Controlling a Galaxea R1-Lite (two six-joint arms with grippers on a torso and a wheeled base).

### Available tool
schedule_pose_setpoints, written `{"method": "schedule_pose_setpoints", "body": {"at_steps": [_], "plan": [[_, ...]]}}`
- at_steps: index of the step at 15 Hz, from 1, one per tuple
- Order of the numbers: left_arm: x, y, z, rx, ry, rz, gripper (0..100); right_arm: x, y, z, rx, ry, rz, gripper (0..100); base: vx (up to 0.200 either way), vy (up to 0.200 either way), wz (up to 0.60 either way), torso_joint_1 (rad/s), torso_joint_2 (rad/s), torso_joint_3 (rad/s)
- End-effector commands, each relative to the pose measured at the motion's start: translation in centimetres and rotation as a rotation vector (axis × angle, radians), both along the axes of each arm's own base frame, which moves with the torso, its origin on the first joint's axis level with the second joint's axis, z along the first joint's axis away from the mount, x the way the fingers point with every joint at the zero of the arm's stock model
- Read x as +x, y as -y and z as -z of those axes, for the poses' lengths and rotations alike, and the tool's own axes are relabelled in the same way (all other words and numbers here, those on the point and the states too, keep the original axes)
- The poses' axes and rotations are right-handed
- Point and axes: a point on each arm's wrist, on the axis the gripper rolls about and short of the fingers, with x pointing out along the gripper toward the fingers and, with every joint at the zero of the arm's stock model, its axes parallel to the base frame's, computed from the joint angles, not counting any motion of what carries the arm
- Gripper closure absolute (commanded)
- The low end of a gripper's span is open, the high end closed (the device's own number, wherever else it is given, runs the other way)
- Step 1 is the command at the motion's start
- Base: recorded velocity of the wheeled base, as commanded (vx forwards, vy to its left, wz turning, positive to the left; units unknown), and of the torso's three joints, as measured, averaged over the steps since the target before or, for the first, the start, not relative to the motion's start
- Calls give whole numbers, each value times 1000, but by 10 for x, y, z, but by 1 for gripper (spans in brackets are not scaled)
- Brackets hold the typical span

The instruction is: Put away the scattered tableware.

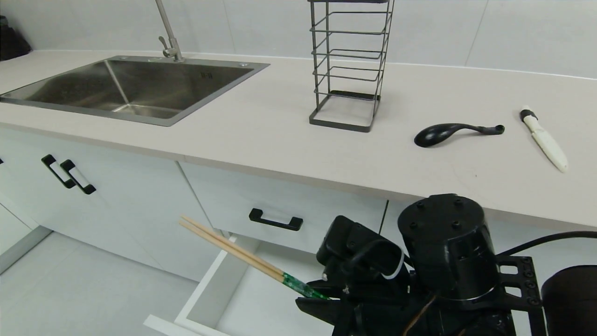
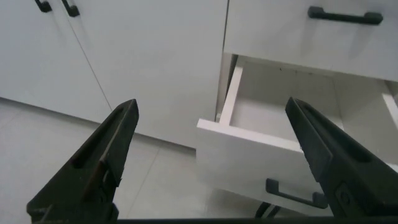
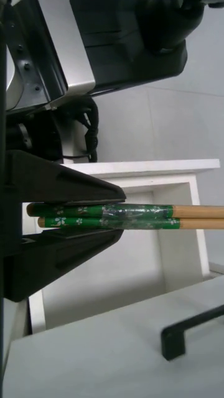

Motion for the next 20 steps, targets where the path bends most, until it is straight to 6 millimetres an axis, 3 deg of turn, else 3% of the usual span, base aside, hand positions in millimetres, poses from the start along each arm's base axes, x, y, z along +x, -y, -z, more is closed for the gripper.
{"method": "schedule_pose_setpoints", "body": {"at_steps": [1, 8, 13, 15, 17, 20], "plan": [[0, 0, 0, -1, -1, 0, 0, 1, -2, -2, -9, -5, -2, 100, 0, 0, 0, -256, 364, 159], [0, 0, 0, -1, -1, 0, 0, -5, 4, -14, -97, 18, -50, 100, 0, 0, 0, -165, 303, 107], [0, 0, 0, -1, -1, 0, 0, -53, 37, -31, -216, 36, -56, 100, 0, 0, 0, -4, 81, 33], [0, 0, 0, -1, -1, 0, 0, -64, 42, -29, -264, 33, -37, 100, 0, 0, 0, 0, 0, 0], [0, 0, 0, -1, -1, 0, 0, -64, 41, -27, -270, 31, -8, 100, 0, 0, 0, -1, 1, 25], [0, 0, 0, -1, -1, 0, 0, -52, 1, -1, -238, 47, 172, 100, 0, 0, 0, 0, 0, 0]]}}
